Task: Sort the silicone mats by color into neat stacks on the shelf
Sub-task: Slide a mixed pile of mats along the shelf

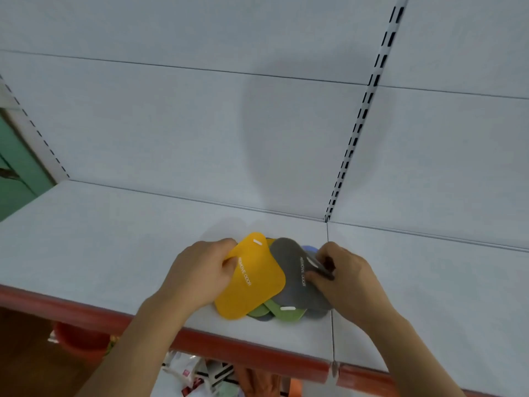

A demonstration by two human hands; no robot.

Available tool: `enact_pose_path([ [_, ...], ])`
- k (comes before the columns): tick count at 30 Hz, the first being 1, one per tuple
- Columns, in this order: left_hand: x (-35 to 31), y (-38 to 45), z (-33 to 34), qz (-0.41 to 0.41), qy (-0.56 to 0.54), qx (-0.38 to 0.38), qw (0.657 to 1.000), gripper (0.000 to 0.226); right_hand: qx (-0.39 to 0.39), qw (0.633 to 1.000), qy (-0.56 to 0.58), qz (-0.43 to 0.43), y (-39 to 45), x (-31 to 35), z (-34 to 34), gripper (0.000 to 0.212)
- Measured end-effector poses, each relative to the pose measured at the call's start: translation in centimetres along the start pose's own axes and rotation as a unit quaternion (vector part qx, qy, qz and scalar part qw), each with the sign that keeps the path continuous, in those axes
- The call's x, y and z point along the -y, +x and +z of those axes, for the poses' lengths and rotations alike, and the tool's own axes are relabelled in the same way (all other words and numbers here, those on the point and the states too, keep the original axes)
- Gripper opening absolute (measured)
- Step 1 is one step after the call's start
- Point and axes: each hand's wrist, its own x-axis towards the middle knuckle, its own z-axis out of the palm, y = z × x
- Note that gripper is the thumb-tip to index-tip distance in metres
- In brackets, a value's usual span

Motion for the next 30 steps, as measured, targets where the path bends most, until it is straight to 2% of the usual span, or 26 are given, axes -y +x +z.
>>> enact_pose_path([
  [2, -0.3, 0.0, -0.1, 0.001, -0.004, -0.004, 1.0, 0.014, 0.009, 0.999, 0.042, -0.013, -1.0, -0.1, 0.4, 0.025],
  [4, -0.4, 0.1, -0.2, -0.009, -0.035, 0.004, 0.999, 0.014, 0.009, 0.998, 0.065, -0.012, -1.7, -0.3, 0.8, 0.038],
  [6, -0.2, 0.0, -0.3, -0.023, -0.074, 0.012, 0.997, 0.012, -0.008, 0.997, 0.077, 0.0, -1.9, -0.5, 1.0, 0.041],
  [10, 0.5, -0.5, -0.5, -0.042, -0.14, 0.024, 0.989, 0.011, -0.051, 0.996, 0.076, 0.011, -2.4, -0.1, 1.6, 0.01],
  [12, 0.4, -0.7, -0.7, -0.045, -0.163, 0.021, 0.985, 0.014, -0.088, 0.992, 0.082, 0.024, -2.8, 0.3, 1.6, 0.028],
  [13, 0.3, -0.7, -0.8, -0.042, -0.172, 0.014, 0.984, 0.015, -0.095, 0.991, 0.089, 0.04, -3.1, 0.3, 1.3, 0.029],
  [16, -0.9, -0.8, -1.7, -0.021, -0.204, 0.007, 0.979, 0.022, -0.11, 0.982, 0.127, 0.089, -4.4, 0.3, 0.2, 0.015],
  [20, -2.6, -0.7, -2.7, 0.048, -0.222, 0.02, 0.974, 0.035, -0.155, 0.972, 0.131, 0.118, -7.8, 1.3, -1.8, 0.015],
  [26, -6.0, -1.4, -1.4, 0.106, -0.296, -0.033, 0.949, 0.036, -0.242, 0.949, 0.103, 0.176, -13.5, 1.6, -4.0, 0.017],
  [30, -9.5, -2.0, 0.3, 0.134, -0.331, -0.011, 0.934, 0.021, -0.286, 0.93, 0.076, 0.217, -17.6, 0.7, -4.7, 0.017],
])
